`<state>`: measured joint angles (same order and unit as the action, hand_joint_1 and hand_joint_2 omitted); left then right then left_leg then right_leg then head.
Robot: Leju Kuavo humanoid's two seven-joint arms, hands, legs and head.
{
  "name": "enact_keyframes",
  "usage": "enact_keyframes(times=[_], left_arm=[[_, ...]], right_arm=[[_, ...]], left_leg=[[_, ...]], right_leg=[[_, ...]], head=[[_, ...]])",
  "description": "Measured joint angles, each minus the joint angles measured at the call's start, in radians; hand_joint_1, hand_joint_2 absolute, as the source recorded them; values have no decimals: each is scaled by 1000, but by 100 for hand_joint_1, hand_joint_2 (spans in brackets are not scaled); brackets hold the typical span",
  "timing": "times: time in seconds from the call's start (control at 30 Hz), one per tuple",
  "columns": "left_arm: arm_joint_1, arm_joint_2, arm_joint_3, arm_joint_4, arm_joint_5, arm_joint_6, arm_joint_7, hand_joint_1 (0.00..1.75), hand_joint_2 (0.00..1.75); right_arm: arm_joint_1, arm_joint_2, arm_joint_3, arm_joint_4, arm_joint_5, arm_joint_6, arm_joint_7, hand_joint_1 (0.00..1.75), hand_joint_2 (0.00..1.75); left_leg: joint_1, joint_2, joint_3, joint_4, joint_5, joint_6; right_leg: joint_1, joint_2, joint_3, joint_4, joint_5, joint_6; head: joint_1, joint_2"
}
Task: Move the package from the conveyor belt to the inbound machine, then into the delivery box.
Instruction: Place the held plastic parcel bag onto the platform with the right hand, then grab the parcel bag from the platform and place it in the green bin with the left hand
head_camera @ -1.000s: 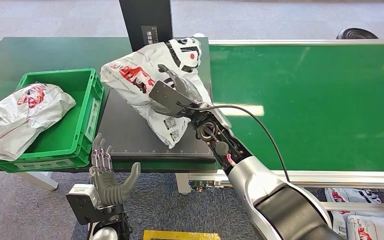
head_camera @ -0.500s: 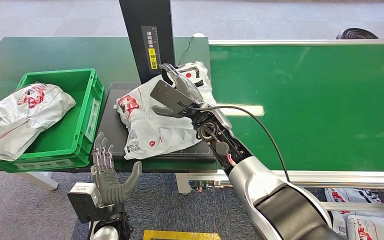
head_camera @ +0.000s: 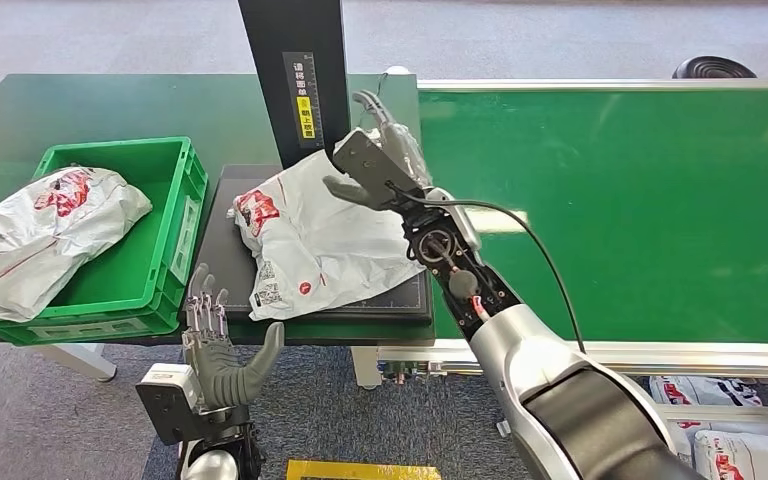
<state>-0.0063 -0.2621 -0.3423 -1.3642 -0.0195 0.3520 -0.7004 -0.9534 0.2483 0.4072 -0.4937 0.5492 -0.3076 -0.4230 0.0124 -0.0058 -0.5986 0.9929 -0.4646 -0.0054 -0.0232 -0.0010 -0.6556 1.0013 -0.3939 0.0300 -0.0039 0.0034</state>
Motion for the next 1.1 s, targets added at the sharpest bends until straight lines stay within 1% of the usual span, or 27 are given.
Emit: enact_keyframes(times=[0.13, 0.3, 0.4, 0.5, 0.63, 0.83, 1.1], left_arm=[[1, 0, 0, 0, -1, 4, 0, 0, 175], [1, 0, 0, 0, 1, 10, 0, 0, 175], [1, 1, -1, 0, 2, 19, 0, 0, 175], [4, 3, -2, 0, 4, 30, 0, 0, 175], [12, 7, -4, -1, 4, 40, 0, 0, 175], [22, 13, -8, -1, 2, 56, 0, 0, 175], [39, 19, -11, -1, -7, 73, 0, 0, 175]], right_arm=[[-23, -29, -45, -52, -50, -23, -24, 0, 175], [-52, -60, -89, -119, -91, -27, -51, 0, 175], [-51, -78, -99, -169, -109, -21, -71, 0, 175], [-24, -96, -100, -233, -124, -22, -95, 0, 175], [61, -119, -95, -331, -161, -39, -120, 0, 175], [226, -154, -83, -452, -235, -65, -168, 0, 175], [441, -165, -60, -535, -294, -144, -263, 0, 175]], left_leg=[[0, 0, 0, 0, 0, 0], [0, 0, 0, 0, 0, 0], [0, 0, 0, 0, 0, 0], [0, 0, 0, 0, 0, 0], [0, 0, 0, 0, 0, 0], [0, 0, 0, 0, 0, 0], [0, 0, 0, 0, 0, 0]], right_leg=[[0, 0, 0, 0, 0, 0], [0, 0, 0, 0, 0, 0], [0, 0, 0, 0, 0, 0], [0, 0, 0, 0, 0, 0], [0, 0, 0, 0, 0, 0], [0, 0, 0, 0, 0, 0], [0, 0, 0, 0, 0, 0]], head=[[0, 0], [0, 0], [0, 0], [0, 0], [0, 0], [0, 0], [0, 0]])
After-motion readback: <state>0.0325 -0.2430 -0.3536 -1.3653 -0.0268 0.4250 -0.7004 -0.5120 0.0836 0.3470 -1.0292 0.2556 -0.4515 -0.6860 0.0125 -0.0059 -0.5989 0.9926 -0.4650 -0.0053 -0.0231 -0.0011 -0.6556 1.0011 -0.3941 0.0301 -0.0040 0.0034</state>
